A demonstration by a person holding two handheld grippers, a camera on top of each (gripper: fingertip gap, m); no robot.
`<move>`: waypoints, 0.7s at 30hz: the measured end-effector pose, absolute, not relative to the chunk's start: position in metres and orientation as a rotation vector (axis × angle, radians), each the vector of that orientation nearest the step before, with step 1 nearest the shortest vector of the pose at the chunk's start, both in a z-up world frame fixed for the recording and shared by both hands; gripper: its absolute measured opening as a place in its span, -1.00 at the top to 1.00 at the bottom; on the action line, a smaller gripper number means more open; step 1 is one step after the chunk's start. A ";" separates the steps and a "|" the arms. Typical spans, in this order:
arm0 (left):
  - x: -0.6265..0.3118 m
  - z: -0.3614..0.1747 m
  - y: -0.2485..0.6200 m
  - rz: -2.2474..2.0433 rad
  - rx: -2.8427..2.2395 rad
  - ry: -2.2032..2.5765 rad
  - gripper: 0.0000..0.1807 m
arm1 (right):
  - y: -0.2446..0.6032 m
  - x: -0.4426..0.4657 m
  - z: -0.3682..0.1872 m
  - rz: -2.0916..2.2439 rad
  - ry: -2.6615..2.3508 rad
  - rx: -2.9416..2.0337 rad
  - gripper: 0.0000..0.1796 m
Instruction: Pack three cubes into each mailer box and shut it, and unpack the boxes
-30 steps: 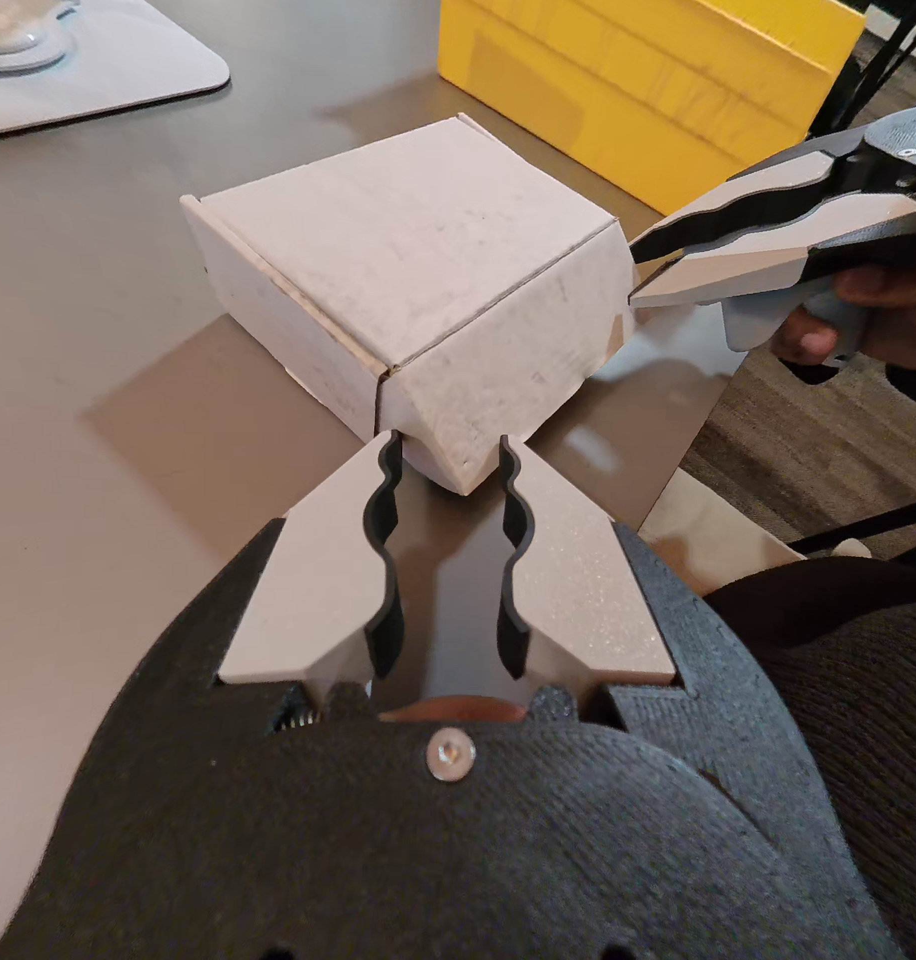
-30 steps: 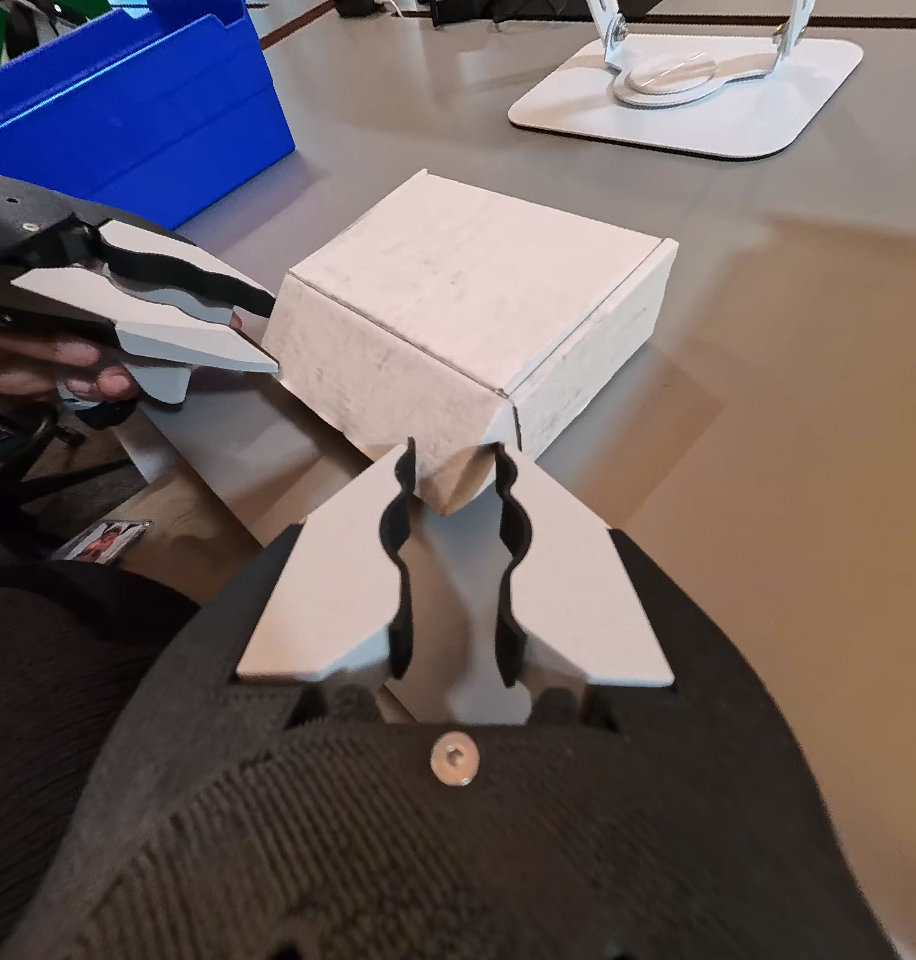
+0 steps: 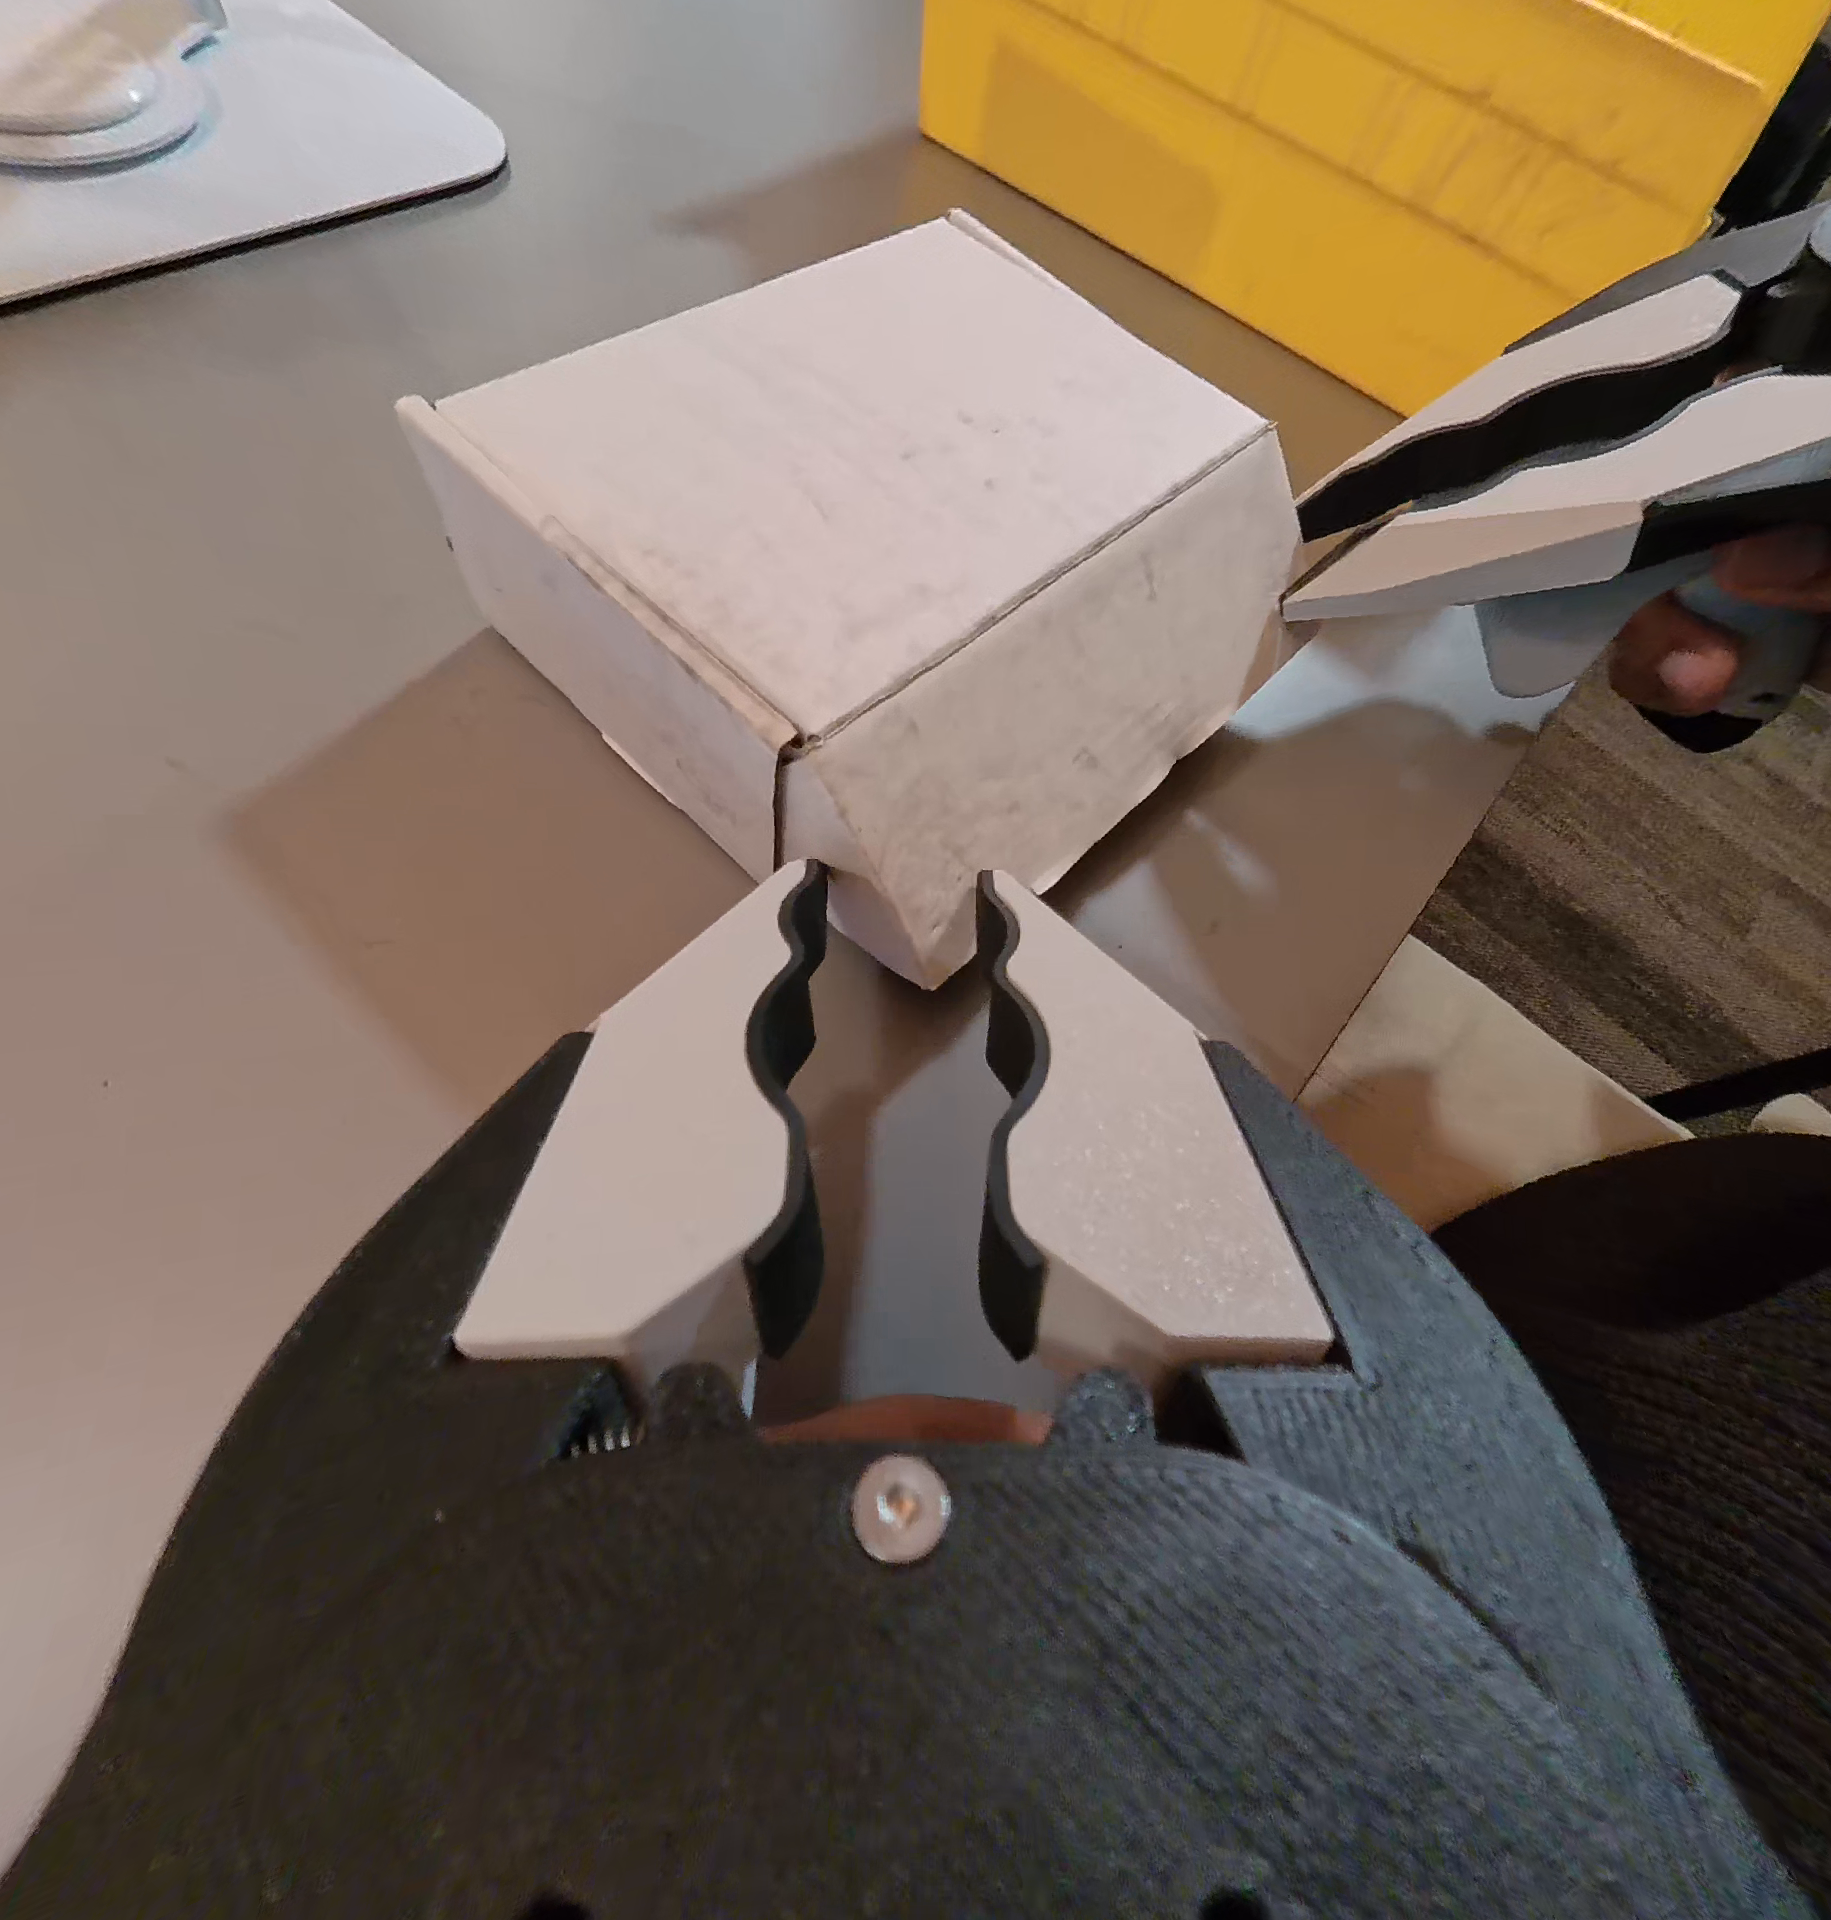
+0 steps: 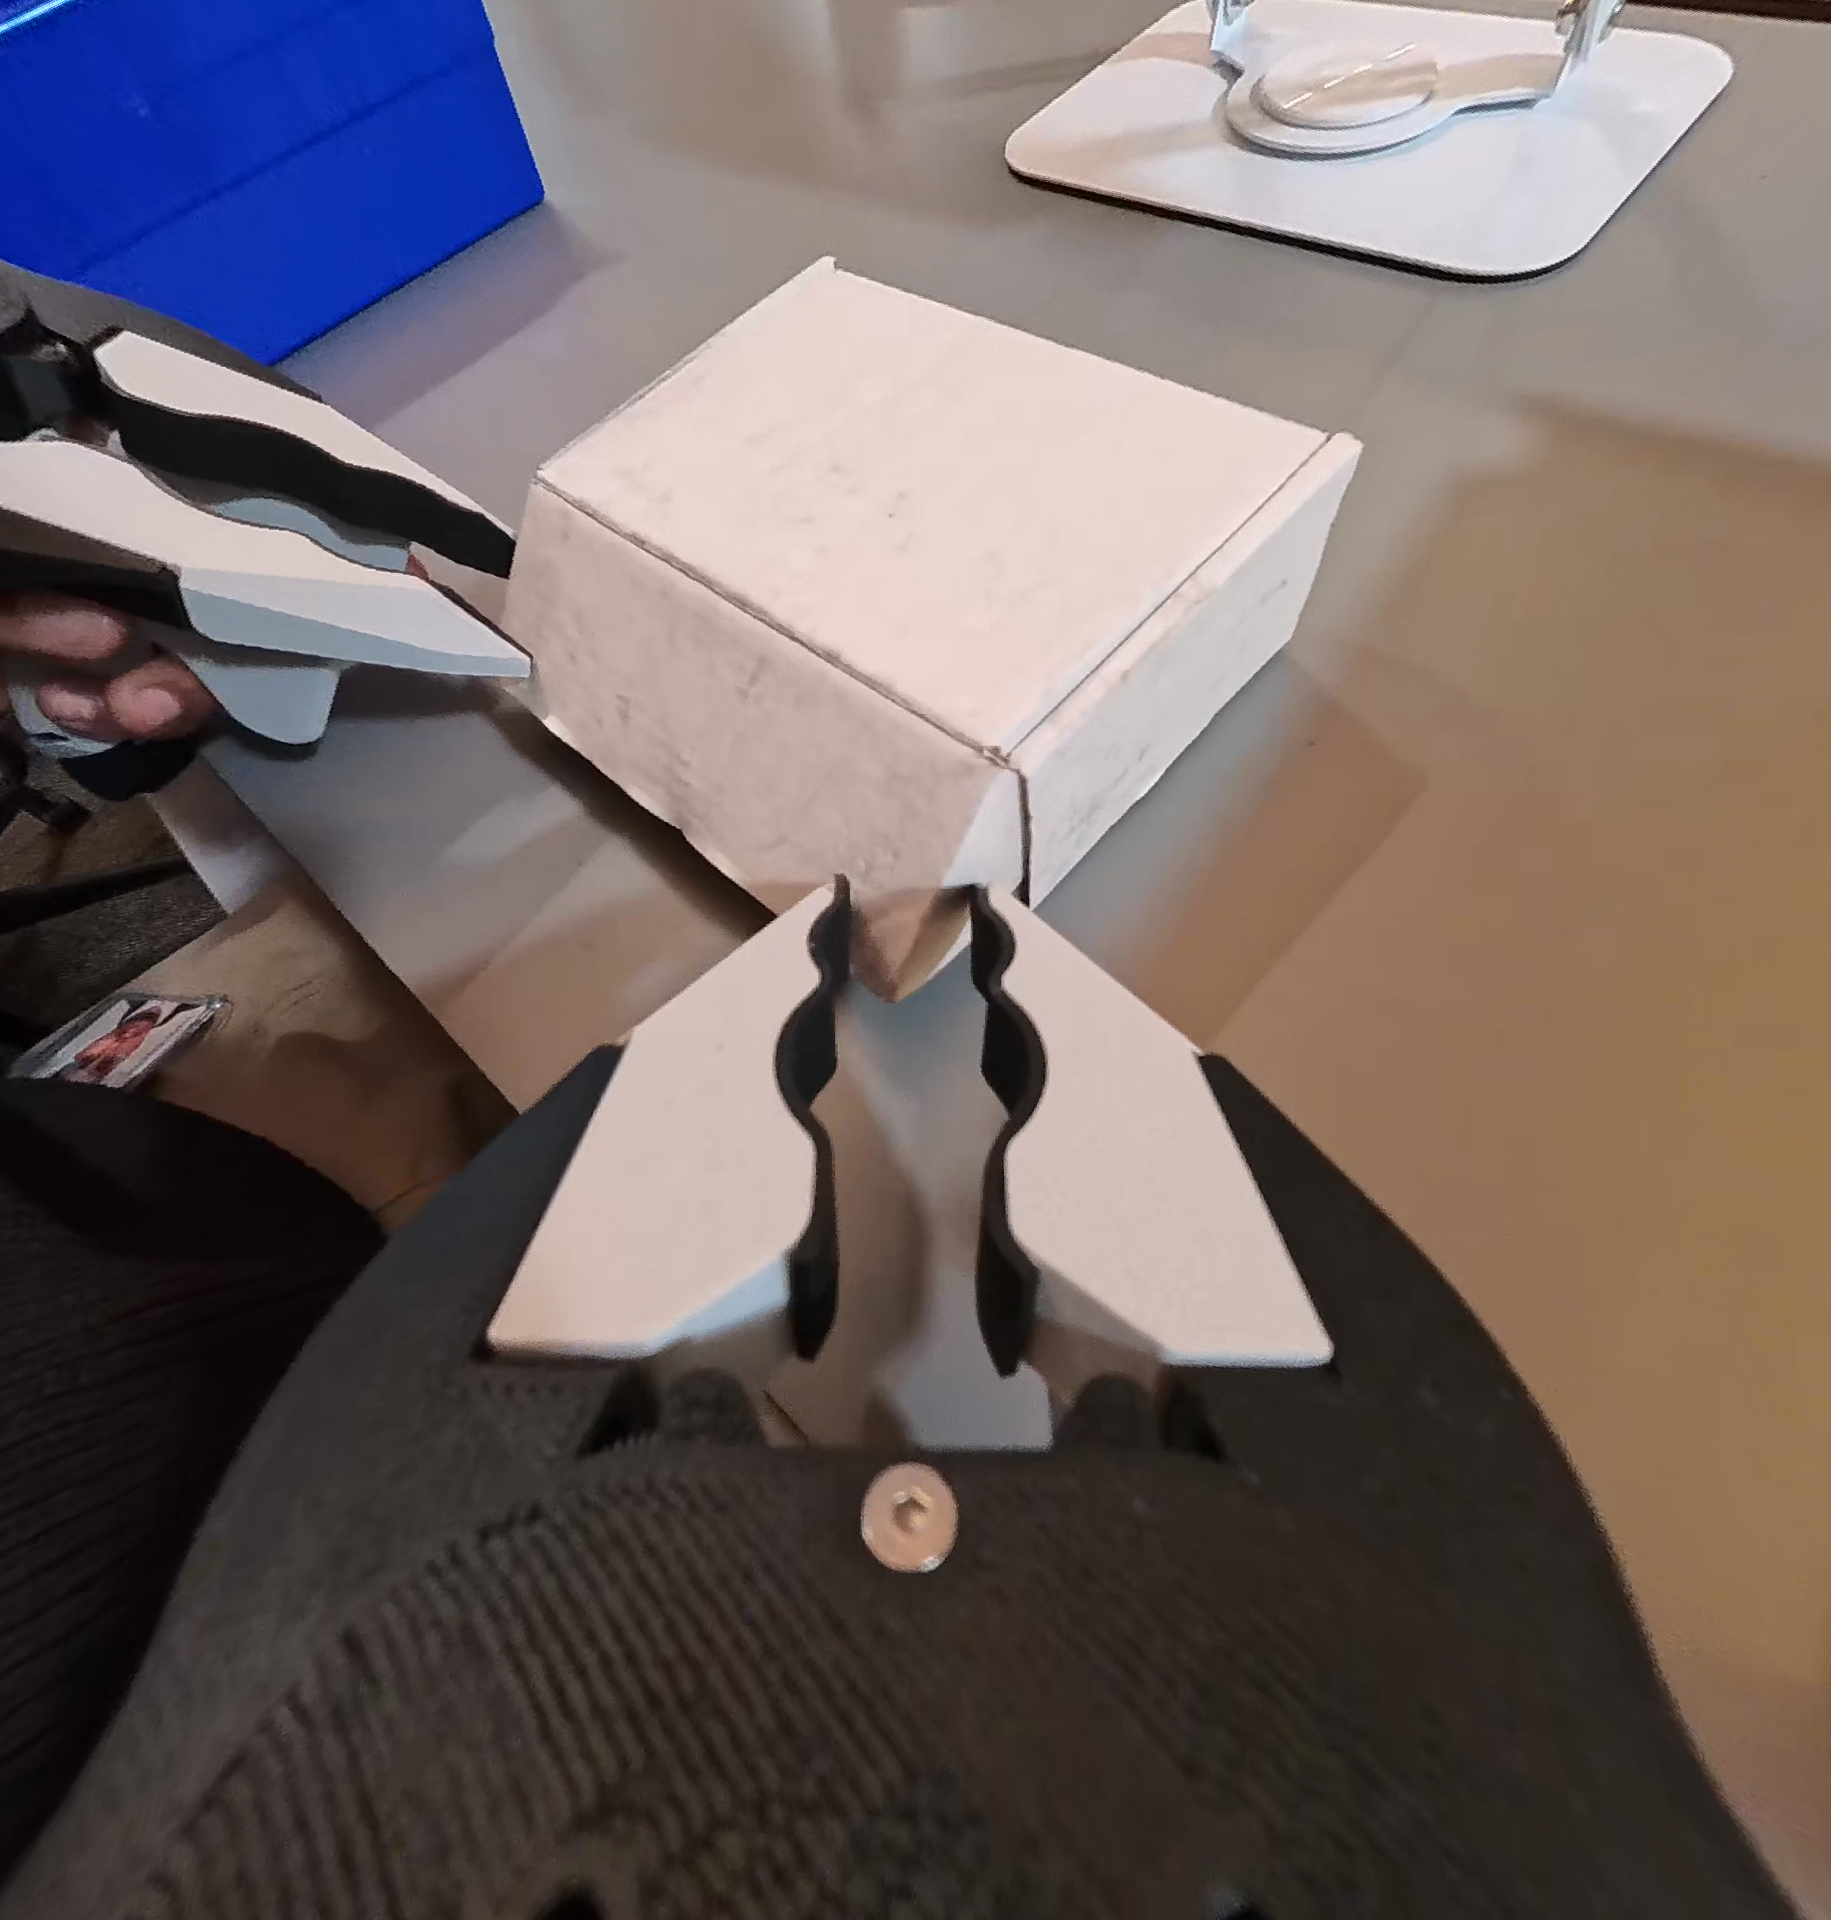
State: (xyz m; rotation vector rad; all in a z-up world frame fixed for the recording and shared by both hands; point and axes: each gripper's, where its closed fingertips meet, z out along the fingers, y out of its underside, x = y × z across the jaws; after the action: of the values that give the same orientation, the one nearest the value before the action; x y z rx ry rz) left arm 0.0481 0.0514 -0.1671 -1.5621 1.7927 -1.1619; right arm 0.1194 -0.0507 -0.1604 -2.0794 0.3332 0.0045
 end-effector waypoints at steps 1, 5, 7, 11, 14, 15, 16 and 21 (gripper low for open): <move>0.049 -0.167 0.051 -1.162 -1.567 1.790 0.69 | -0.051 0.120 -0.161 -0.002 0.336 -2.078 0.76; 0.051 -0.169 0.052 -1.162 -1.598 1.774 0.70 | -0.049 0.123 -0.163 -0.002 0.360 -2.078 0.76; 0.052 -0.170 0.053 -1.153 -1.610 1.770 0.71 | -0.049 0.124 -0.165 -0.006 0.365 -2.084 0.76; 0.055 -0.173 0.054 -1.147 -1.651 1.752 0.73 | -0.047 0.129 -0.169 -0.085 0.337 -2.113 0.76; 0.055 -0.174 0.054 -1.153 -1.668 1.756 0.73 | -0.046 0.131 -0.170 -0.117 0.323 -2.122 0.76; 0.055 -0.174 0.054 -1.156 -1.668 1.756 0.73 | -0.046 0.130 -0.170 -0.116 0.324 -2.122 0.76; 0.054 -0.174 0.054 -1.154 -1.666 1.757 0.73 | -0.046 0.130 -0.170 -0.113 0.326 -2.121 0.76; 0.052 -0.174 0.049 -1.102 -1.591 1.799 0.73 | -0.050 0.128 -0.170 -0.149 0.286 -2.152 0.71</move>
State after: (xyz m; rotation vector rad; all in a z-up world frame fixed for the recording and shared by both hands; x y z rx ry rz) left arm 0.0518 0.0494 -0.1744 -1.5915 1.7988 -1.1017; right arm 0.1276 -0.0504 -0.1700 -2.1517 0.2861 -0.1486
